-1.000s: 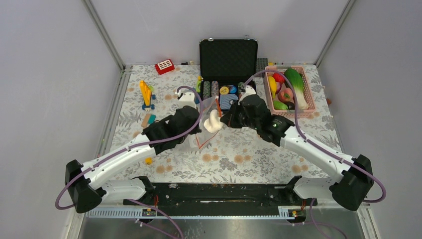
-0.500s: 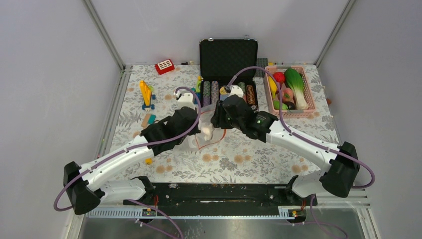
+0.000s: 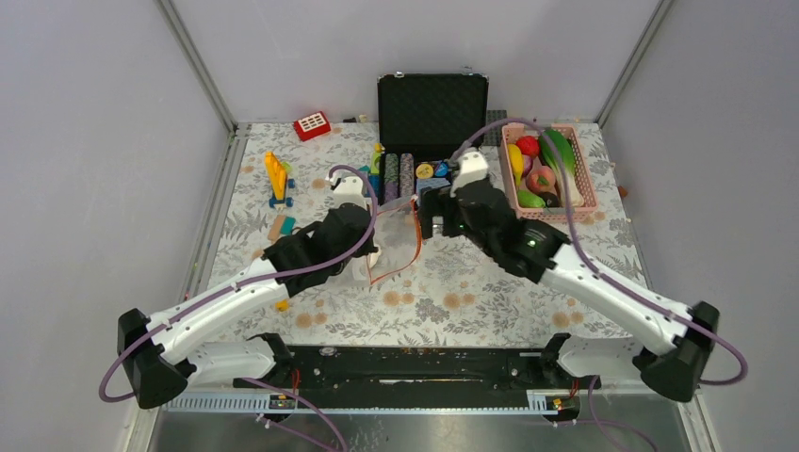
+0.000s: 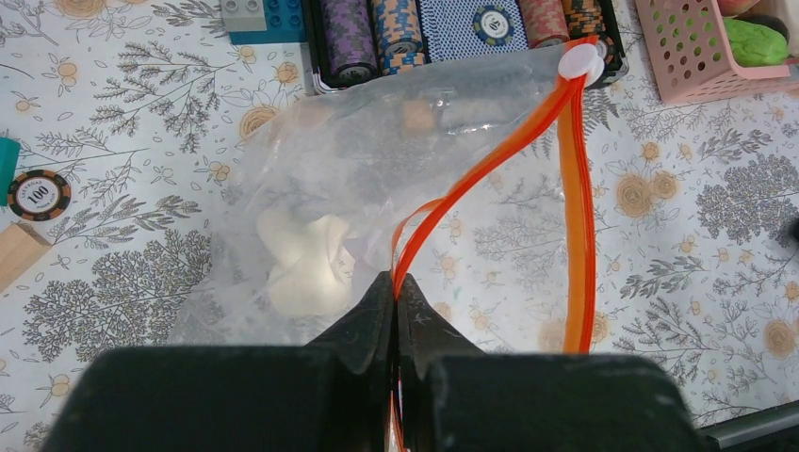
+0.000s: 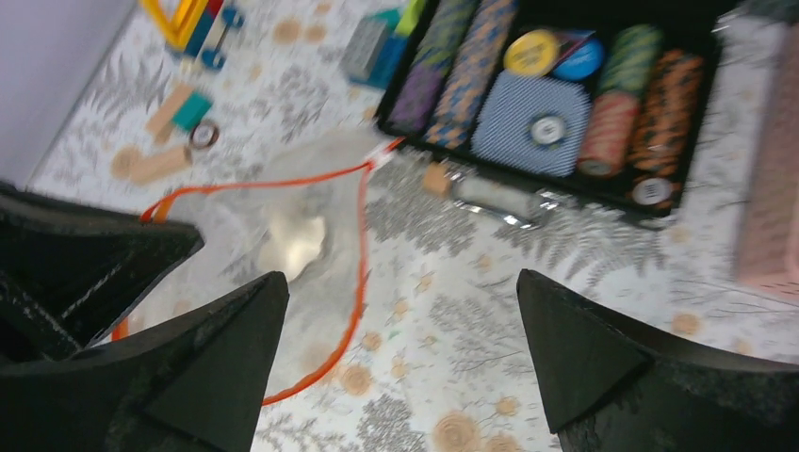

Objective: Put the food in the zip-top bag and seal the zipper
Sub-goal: Pick up the fake vegetable from the bin.

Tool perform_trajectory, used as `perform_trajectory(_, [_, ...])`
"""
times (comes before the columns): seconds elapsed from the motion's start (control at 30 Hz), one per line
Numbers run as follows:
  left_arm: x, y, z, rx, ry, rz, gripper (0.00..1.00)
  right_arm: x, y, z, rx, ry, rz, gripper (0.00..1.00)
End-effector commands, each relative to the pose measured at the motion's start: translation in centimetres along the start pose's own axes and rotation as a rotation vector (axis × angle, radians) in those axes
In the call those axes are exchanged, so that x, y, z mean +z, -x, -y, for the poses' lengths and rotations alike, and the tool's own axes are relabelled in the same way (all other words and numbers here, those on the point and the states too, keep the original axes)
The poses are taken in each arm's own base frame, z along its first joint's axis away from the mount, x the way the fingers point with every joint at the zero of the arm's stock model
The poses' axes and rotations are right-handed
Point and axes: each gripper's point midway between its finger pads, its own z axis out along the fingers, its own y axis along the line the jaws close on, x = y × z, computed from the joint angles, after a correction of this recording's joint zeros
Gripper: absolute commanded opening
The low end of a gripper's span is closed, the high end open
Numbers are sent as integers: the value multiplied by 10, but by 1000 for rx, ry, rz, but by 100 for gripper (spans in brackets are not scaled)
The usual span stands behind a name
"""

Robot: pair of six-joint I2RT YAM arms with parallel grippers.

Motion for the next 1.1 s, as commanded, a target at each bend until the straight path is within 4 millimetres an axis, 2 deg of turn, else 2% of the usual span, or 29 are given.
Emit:
perform_trajectory(0.0, [-2,15,2,-42,-9,57,0,-26,39,64,62,-194,156,100])
perform_trajectory(0.1, [-2,15,2,-42,-11,55,0,-28,37,111,202,-288,137,100])
perform_trajectory(0.2, [-2,15,3,-41,-11,56,0,-30,36,167,285,-474,126,100])
perform_trajectory(0.27, [-2,15,3,-38,-10,55,0,-24,34,195,334,-546,89,100])
perform_trajectory(0.47, [-2,15,3,-31,-13,54,0,18,19,265,451,-674,-88,100])
perform_trajectory(0.67, [0,14,2,-17,-7,54,0,59,7,314,552,-684,-206,93])
perform_trajectory(0.83, [3,13,2,-9,3,49,0,67,-4,340,555,-744,-255,93])
perform_trajectory(0.97, [5,12,2,-5,8,44,0,77,-23,351,580,-734,-308,90])
perform_trajectory(1.07, [7,10,4,-1,7,37,0,87,-39,344,594,-687,-361,87])
